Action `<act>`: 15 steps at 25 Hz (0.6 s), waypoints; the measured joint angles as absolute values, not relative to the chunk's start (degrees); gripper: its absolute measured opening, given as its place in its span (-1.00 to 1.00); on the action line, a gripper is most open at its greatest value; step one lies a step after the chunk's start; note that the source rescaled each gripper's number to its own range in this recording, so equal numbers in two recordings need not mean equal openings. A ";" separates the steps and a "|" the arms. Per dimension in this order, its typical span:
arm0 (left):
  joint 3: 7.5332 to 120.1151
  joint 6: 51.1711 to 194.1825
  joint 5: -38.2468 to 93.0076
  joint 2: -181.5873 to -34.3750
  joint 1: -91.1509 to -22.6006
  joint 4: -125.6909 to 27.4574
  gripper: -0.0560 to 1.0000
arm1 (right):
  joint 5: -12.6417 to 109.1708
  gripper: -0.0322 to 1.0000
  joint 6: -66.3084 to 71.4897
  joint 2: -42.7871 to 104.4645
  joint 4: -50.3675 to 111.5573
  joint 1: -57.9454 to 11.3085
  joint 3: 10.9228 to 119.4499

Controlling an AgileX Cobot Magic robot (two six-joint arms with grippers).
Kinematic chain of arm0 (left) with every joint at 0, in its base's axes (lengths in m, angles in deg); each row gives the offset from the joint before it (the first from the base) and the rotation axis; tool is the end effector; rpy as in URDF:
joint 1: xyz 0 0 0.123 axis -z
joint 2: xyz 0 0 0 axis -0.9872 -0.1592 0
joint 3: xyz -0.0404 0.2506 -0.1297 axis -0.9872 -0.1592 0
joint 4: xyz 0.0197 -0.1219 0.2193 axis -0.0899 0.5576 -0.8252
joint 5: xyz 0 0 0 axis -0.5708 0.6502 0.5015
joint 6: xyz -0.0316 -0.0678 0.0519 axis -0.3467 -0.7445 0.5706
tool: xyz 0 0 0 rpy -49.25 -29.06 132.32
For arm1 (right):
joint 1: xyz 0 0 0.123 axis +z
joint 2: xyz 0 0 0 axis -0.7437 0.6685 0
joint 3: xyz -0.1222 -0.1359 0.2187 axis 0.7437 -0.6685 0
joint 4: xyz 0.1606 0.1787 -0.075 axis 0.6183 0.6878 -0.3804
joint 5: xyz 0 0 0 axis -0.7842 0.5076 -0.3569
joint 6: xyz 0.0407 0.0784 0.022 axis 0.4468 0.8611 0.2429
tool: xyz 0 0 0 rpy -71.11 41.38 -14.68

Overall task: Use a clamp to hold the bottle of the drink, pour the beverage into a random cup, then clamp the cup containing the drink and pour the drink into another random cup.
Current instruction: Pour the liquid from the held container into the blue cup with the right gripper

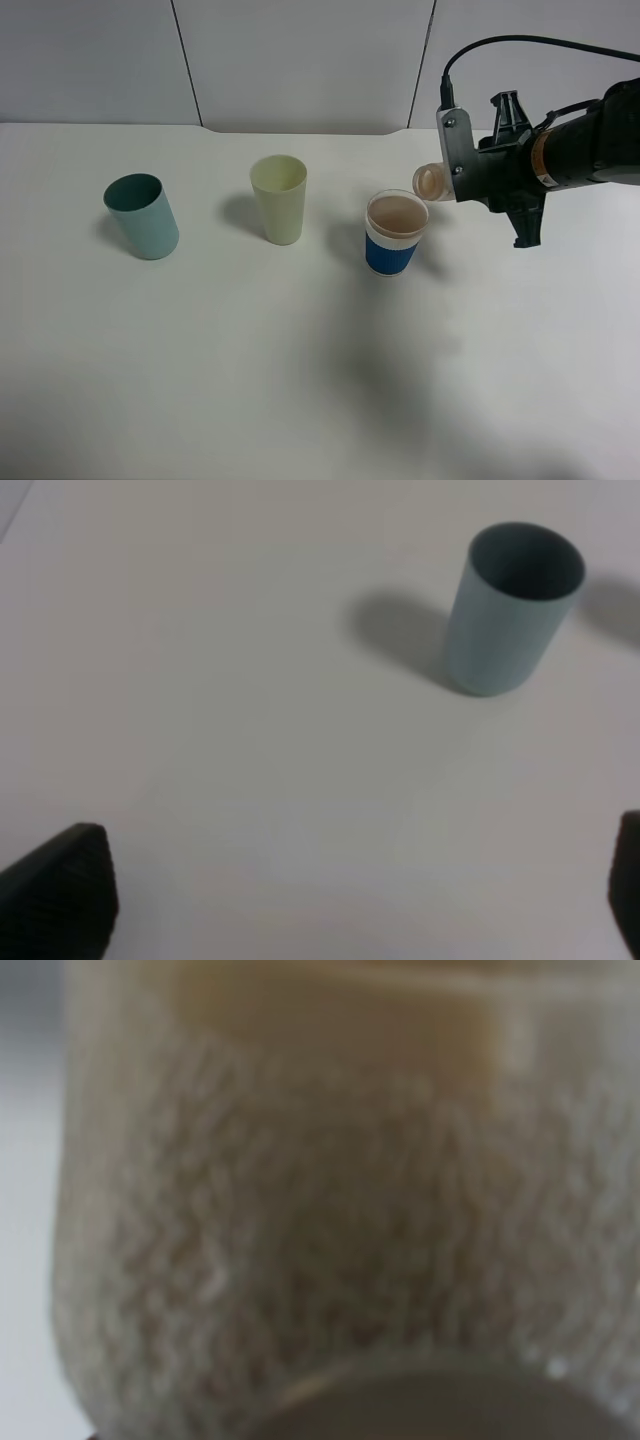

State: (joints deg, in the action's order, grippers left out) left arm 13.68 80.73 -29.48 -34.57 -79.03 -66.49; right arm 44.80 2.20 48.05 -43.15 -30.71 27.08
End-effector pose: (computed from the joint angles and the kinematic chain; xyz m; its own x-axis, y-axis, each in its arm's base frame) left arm -0.0072 0.0057 0.2812 -0.4329 -0.0906 -0.8969 -0.0670 0.9954 -0.0682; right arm 0.2901 0.0819 0.1842 0.2243 -0.9731 0.0526 -0.6868 -0.1962 -0.6999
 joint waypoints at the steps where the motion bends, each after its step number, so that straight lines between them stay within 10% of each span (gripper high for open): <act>1: 13.68 80.73 -29.48 -34.57 -79.04 -66.49 1.00 | 44.80 -0.90 2.20 48.05 -43.15 -30.71 27.08; 15: 13.68 80.73 -29.48 -34.57 -79.04 -66.49 1.00 | 44.85 -0.90 2.20 47.91 -43.15 -30.41 29.12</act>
State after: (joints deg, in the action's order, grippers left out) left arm 13.68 80.73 -29.48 -34.57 -79.03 -66.49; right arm 44.85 2.20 47.91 -43.15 -30.41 29.12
